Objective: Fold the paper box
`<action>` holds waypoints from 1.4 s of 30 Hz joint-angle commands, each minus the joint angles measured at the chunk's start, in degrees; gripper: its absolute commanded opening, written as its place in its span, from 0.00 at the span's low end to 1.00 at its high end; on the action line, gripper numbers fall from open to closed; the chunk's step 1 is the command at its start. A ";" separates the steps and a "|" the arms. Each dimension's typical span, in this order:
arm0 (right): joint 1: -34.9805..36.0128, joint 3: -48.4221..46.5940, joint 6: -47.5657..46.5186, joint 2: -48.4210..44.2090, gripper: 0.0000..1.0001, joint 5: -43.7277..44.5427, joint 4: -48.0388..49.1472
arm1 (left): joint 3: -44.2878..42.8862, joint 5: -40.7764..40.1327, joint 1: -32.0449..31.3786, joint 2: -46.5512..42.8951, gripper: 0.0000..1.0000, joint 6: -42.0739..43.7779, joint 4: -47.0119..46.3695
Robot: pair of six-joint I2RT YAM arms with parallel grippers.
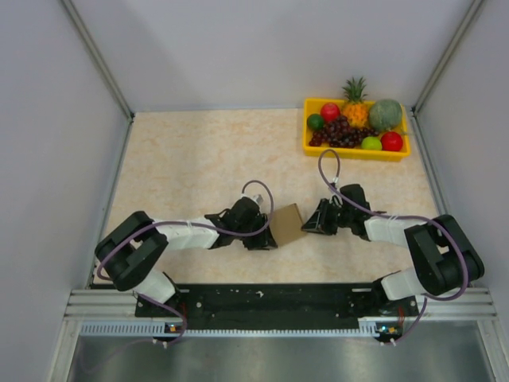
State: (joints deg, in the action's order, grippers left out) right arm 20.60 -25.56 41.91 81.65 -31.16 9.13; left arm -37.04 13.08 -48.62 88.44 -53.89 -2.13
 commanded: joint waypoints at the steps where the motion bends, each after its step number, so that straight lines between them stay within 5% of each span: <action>1: 1.72 -1.42 1.42 -1.05 0.23 -4.26 1.77 | -0.41 -4.19 0.11 -3.89 0.41 0.89 -6.05; 7: 1.72 -0.72 5.72 -0.35 0.22 -6.55 5.81 | 1.44 -3.50 1.07 -5.30 0.40 0.80 -9.64; 19: 1.72 -2.21 4.93 0.17 0.24 -5.14 2.83 | 1.97 -2.36 2.48 -5.04 0.13 1.24 -11.94; 26: 1.72 -4.14 -0.95 0.09 0.30 -2.77 -2.70 | 1.53 -2.36 3.36 -4.77 0.32 4.67 -5.79; 35: -0.03 -3.36 0.45 0.35 0.32 -6.11 -0.34 | 3.11 0.45 3.88 -5.03 0.37 5.37 -6.83; 38: -0.03 -2.83 2.47 0.79 0.29 -7.34 1.41 | 3.46 0.72 3.97 -5.30 0.37 5.37 -7.80; 42: -0.12 -1.77 4.49 0.97 0.20 -7.60 3.79 | 3.55 1.59 4.50 -4.69 0.23 5.29 -8.50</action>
State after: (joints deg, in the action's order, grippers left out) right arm 20.67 -27.62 43.75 82.26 -35.70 7.22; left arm -33.82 12.62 -44.42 84.75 -49.25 -7.20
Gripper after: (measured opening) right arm 0.248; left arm 0.286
